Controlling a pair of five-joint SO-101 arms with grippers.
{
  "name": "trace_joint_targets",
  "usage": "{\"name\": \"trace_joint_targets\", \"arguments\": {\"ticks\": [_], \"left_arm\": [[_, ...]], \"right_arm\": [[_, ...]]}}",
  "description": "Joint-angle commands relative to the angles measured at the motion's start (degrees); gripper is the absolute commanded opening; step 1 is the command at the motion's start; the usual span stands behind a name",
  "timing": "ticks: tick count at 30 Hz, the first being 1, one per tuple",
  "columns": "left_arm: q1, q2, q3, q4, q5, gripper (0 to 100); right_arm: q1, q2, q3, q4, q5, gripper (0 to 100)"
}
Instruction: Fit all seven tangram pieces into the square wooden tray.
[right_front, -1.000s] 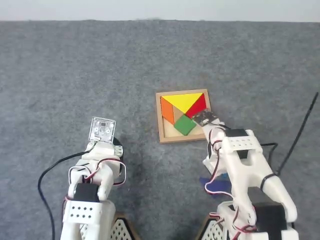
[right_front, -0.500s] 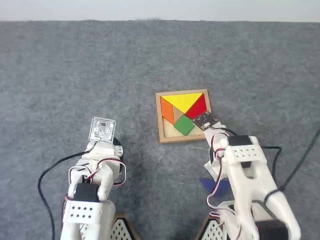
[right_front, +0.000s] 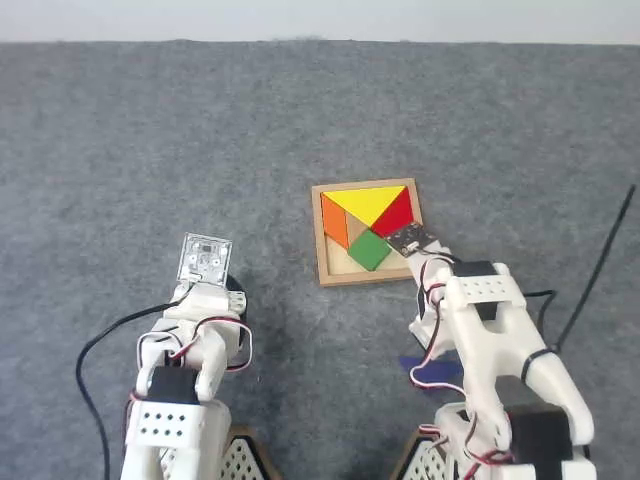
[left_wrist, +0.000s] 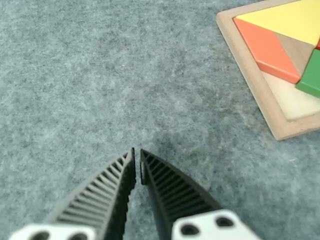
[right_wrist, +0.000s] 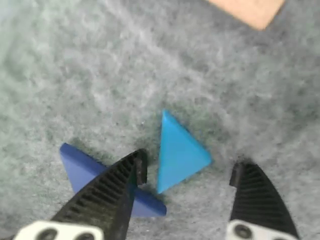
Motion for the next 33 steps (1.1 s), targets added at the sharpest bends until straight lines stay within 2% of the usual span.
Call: {"name": "trace_joint_targets", "arguments": {"ticks": [1, 7, 16, 25, 29, 33], "left_arm": [[-0.3, -0.7, -0.5, 0.1, 0.4, 2], [-0.3, -0.7, -0.5, 0.1, 0.4, 2], [-0.3, -0.7, -0.5, 0.1, 0.4, 2], [-0.3, -0.7, -0.5, 0.1, 0.4, 2], [-0.3, -0.7, -0.5, 0.1, 0.4, 2], [-0.3, -0.7, -0.5, 0.1, 0.4, 2]], "right_arm": [[-0.7, 1.0, -0.5, -1.3, -1.7, 22.6], [-0.7, 1.0, -1.2, -1.4, -1.8, 16.2], [-0.7, 0.3, -6.9, 2.7, -1.8, 15.8], [-0.8, -14.5, -6.2, 10.8, -3.4, 15.8], [-1.7, -13.6, -2.9, 9.0, -3.4, 16.8], [-2.7, -8.9, -1.6, 5.8, -3.3, 26.6]]}}
